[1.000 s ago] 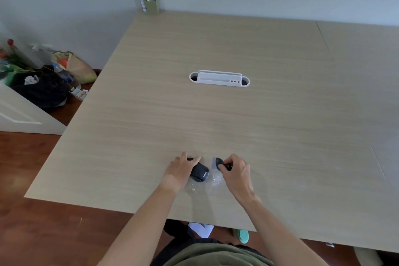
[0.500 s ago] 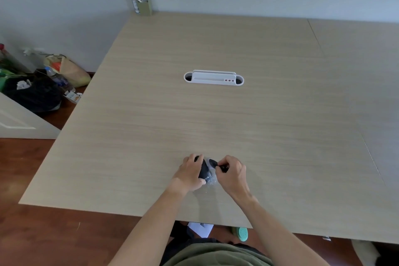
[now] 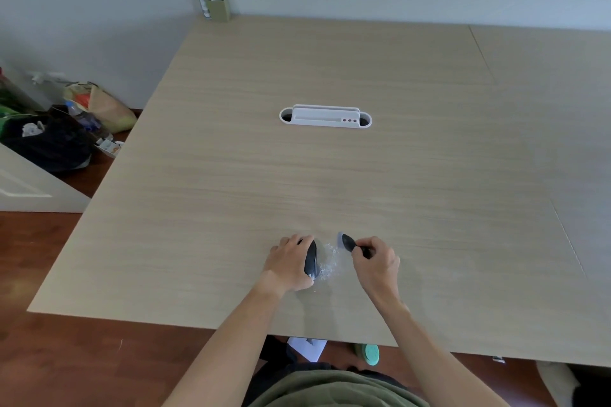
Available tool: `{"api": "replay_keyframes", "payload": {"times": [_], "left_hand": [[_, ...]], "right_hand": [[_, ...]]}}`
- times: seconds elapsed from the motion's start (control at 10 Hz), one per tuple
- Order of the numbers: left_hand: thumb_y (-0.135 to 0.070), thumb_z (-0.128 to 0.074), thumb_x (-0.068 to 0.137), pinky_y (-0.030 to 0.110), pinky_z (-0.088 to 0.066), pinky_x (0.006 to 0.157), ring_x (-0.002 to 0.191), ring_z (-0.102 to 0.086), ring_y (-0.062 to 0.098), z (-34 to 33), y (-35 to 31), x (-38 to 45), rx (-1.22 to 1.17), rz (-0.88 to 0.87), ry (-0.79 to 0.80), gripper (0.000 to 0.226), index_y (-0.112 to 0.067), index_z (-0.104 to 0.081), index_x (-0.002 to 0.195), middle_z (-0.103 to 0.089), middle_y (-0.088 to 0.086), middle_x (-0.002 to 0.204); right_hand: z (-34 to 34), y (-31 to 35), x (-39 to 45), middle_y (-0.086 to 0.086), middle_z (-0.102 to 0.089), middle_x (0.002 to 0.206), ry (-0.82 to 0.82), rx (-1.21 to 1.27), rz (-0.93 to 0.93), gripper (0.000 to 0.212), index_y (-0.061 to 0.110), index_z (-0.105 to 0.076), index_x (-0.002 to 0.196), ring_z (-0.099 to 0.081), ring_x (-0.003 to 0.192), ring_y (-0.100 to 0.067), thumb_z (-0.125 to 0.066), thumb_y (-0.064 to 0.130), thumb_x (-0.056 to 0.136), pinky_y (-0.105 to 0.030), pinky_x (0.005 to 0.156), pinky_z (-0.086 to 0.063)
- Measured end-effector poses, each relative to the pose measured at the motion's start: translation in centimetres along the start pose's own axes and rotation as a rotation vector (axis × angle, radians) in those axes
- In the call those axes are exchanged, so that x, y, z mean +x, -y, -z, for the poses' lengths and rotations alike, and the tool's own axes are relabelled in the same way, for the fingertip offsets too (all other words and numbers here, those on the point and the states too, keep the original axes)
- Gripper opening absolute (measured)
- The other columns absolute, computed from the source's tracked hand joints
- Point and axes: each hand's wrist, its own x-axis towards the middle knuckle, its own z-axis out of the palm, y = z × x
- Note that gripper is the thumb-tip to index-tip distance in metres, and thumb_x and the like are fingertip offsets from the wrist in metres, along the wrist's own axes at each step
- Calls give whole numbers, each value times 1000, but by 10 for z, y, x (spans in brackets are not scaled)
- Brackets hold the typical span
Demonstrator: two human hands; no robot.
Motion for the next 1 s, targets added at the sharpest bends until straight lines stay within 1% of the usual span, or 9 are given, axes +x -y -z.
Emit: {"api": "replay_keyframes", "payload": {"times": [0.1, 0.2, 0.3, 0.4, 0.5, 0.7, 0.8, 0.9, 1.0], "left_hand": [[-28, -66, 70, 42, -37, 106, 132, -36, 27, 0, 5, -4, 2, -16, 15, 88, -28, -25, 148, -31, -7, 151], [-24, -65, 70, 42, -38, 105, 132, -38, 26, -2, 8, -5, 7, -28, 24, 90, -29, -23, 149, -27, -9, 153], [-25, -66, 72, 45, -40, 103, 131, -38, 28, 1, 7, -5, 9, -35, 37, 89, -28, -24, 150, -26, -8, 154], [-24, -66, 76, 46, -41, 103, 131, -37, 30, 0, 4, -5, -8, -27, 41, 86, -25, -23, 150, -24, -7, 155], [-27, -67, 78, 47, -43, 100, 129, -37, 32, -5, 3, -4, -18, -17, 29, 85, -24, -22, 150, -23, -5, 155], [-29, -67, 77, 46, -44, 98, 128, -36, 34, -11, 1, -3, 1, -24, 5, 88, -23, -19, 151, -19, -4, 156], [-31, -66, 76, 46, -43, 99, 131, -35, 34, -14, 5, -4, 10, -46, -12, 93, -24, -15, 152, -13, -1, 159], [-26, -56, 73, 44, -31, 113, 144, -22, 32, -14, 11, -17, -132, -17, -75, 91, -21, -13, 154, -8, 5, 162], [3, -45, 74, 37, -25, 119, 147, -25, 26, -29, 30, -21, -231, 9, -351, 80, -13, -29, 150, -28, 9, 158]], "right_hand": [[-3, -16, -6, -4, -71, 87, -17, -89, 121, 18, 7, -75, 94, -62, 76, -16, -64, 1, 80, -2, 69, -38], [-9, -31, -13, -10, -67, 104, 62, -197, 203, 25, -1, -73, 107, -64, 86, -20, -67, -2, 83, -4, 75, -36], [-14, -42, -18, -10, -62, 110, 161, -264, 226, 30, -1, -69, 111, -60, 89, -19, -67, -5, 82, -8, 74, -39], [-20, -48, -19, -9, -60, 103, 183, -286, 238, 27, 1, -68, 104, -55, 79, -17, -68, -7, 78, -10, 66, -42], [-25, -48, -19, -4, -57, 95, 204, -307, 225, 24, 2, -66, 100, -57, 76, -22, -71, -3, 77, -30, 69, -51], [-32, -45, -22, -2, -51, 89, 256, -264, 200, 18, 4, -63, 90, -53, 74, -21, -73, -3, 76, -18, 61, -40], [-25, -41, -23, -1, -54, 91, 265, -205, 169, 17, 7, -65, 88, -55, 76, -16, -77, 9, 77, -13, 61, -40], [-2, -26, -32, 4, -59, 91, 133, -149, 222, 18, 13, -69, 90, -57, 77, -9, -79, 23, 78, -10, 66, -38], [49, 4, -32, 6, -64, 89, -118, 26, 234, 13, 21, -69, 92, -62, 77, -10, -76, 20, 81, -23, 67, -48]]}}
